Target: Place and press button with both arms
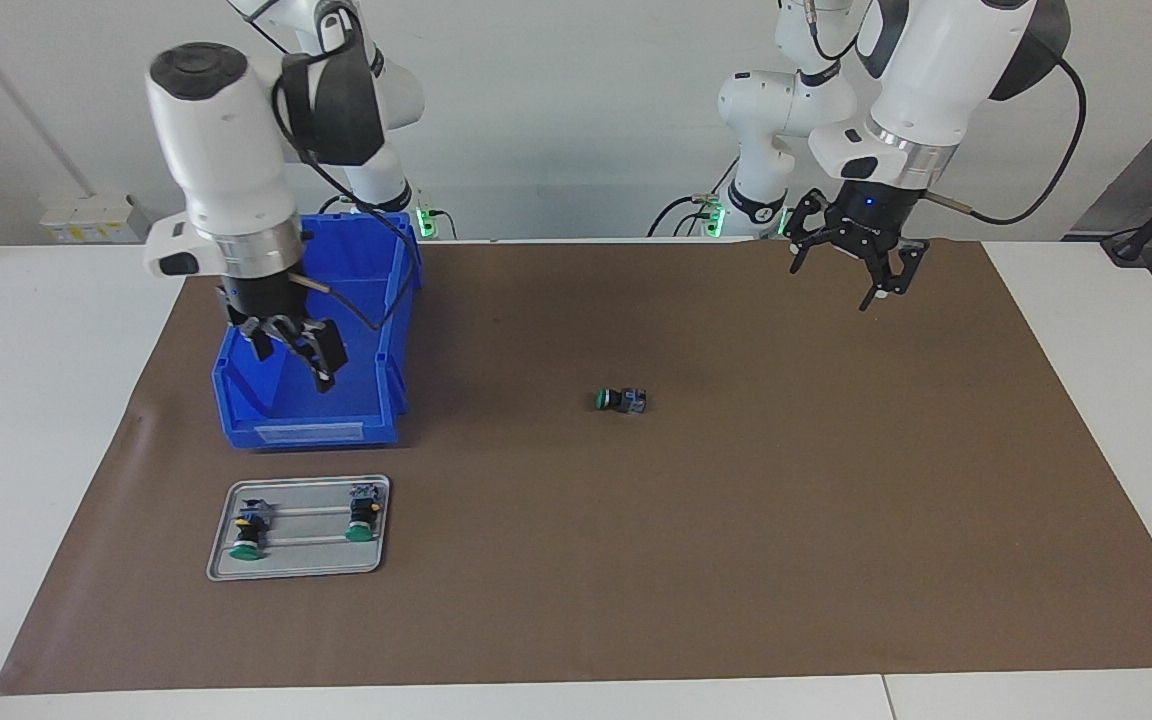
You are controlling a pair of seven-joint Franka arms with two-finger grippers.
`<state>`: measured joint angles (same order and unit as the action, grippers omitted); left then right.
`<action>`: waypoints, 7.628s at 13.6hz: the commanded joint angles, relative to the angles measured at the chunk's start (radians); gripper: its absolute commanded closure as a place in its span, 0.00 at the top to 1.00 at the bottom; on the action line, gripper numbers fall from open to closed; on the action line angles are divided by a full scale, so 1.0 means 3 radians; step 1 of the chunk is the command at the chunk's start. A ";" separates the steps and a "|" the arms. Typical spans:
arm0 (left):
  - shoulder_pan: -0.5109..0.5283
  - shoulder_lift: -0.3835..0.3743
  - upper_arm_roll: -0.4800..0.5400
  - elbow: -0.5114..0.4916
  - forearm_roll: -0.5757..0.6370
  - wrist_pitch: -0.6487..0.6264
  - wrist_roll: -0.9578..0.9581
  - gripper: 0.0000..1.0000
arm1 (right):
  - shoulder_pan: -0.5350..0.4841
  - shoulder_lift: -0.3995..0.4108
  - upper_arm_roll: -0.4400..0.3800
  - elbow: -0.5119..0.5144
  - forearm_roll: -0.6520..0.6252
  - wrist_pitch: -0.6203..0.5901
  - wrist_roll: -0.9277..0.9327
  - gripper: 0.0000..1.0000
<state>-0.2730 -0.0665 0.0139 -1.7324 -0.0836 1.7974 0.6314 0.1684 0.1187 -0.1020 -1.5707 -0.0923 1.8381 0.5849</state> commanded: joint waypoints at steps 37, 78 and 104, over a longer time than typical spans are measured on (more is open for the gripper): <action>-0.1386 0.1541 0.0056 -0.0412 -0.0345 0.1668 0.1188 0.28 | -0.0290 -0.0646 0.0084 -0.0149 0.0160 -0.1039 -0.1679 1.00; -0.0251 0.0805 0.0071 -0.2396 -0.6701 0.0589 0.6281 0.00 | -0.0290 -0.0646 0.0084 -0.0149 0.0165 -0.1039 -0.1679 1.00; 0.0511 0.0611 0.0102 -0.2197 -0.4892 0.0730 0.5112 0.81 | -0.0290 -0.0646 0.0084 -0.0149 0.0160 -0.1039 -0.1674 1.00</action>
<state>-0.1288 0.1477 0.0494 -2.4164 -1.6319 1.9454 2.2616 0.0863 -0.0583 -0.0777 -1.6035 -0.0589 1.5349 0.1062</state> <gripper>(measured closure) 0.185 0.000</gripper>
